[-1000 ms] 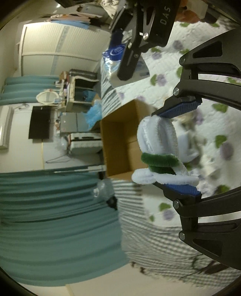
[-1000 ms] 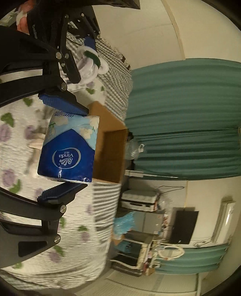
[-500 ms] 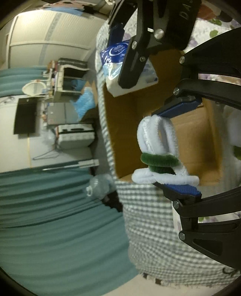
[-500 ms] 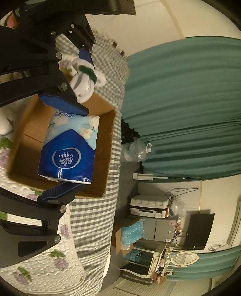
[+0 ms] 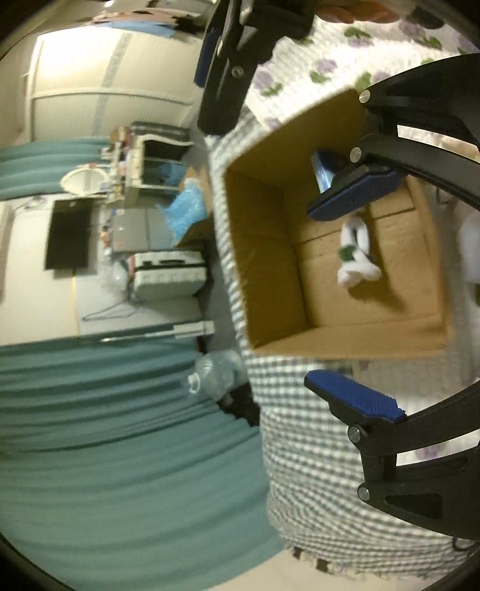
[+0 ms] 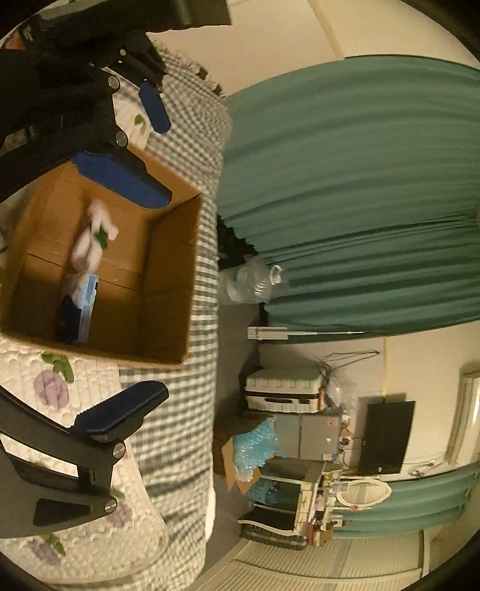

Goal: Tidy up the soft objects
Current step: 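Move both tools back from the box toward the remaining items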

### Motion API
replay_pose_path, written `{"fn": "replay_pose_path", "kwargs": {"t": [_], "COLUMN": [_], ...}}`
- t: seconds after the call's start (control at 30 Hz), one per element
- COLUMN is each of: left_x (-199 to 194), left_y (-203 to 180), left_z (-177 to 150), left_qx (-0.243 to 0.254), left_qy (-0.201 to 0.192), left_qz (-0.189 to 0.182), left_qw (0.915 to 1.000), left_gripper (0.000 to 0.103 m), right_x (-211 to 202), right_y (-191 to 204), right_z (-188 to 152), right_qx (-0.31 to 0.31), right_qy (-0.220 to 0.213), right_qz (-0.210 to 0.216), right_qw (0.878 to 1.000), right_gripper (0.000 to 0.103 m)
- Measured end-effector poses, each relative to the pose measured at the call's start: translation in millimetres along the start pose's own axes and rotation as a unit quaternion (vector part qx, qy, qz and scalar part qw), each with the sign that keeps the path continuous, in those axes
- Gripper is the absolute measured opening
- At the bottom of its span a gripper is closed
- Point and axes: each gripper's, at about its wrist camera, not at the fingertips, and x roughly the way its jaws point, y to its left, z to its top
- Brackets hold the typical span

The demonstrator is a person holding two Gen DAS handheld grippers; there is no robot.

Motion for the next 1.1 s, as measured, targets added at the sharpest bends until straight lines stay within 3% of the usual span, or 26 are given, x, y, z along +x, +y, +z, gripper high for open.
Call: {"fn": "replay_pose_path", "kwargs": {"t": [0.4,0.47,0.6,0.73,0.87,1.0,1.1], "left_x": [-193,-212,-233,-222,-191,-138,-111], "left_y": [15,17,20,21,25,24,16], "left_z": [15,9,-10,-37,-76,-125,-155], "left_qx": [-0.005,-0.009,-0.021,-0.034,-0.058,-0.076,-0.088], "left_qy": [-0.127,-0.139,-0.149,-0.114,-0.066,0.009,0.052], "left_qz": [0.016,0.018,0.021,0.023,0.041,0.075,0.069], "left_qw": [0.9917,0.9901,0.9884,0.9927,0.9953,0.9943,0.9924], "left_gripper": [0.085,0.096,0.096,0.096,0.096,0.096,0.096], "right_x": [-170,-195,-225,-236,-223,-184,-152], "right_y": [33,42,58,70,76,74,68], "right_z": [23,19,4,-19,-51,-84,-107], "right_qx": [-0.043,-0.054,-0.07,-0.088,-0.102,-0.095,-0.086], "right_qy": [-0.059,-0.065,-0.069,-0.063,-0.038,0.005,0.034], "right_qz": [-0.047,-0.051,-0.045,-0.032,-0.006,0.003,0.02], "right_qw": [0.996,0.995,0.994,0.994,0.994,0.995,0.995], "right_gripper": [0.102,0.102,0.102,0.102,0.102,0.102,0.102]}}
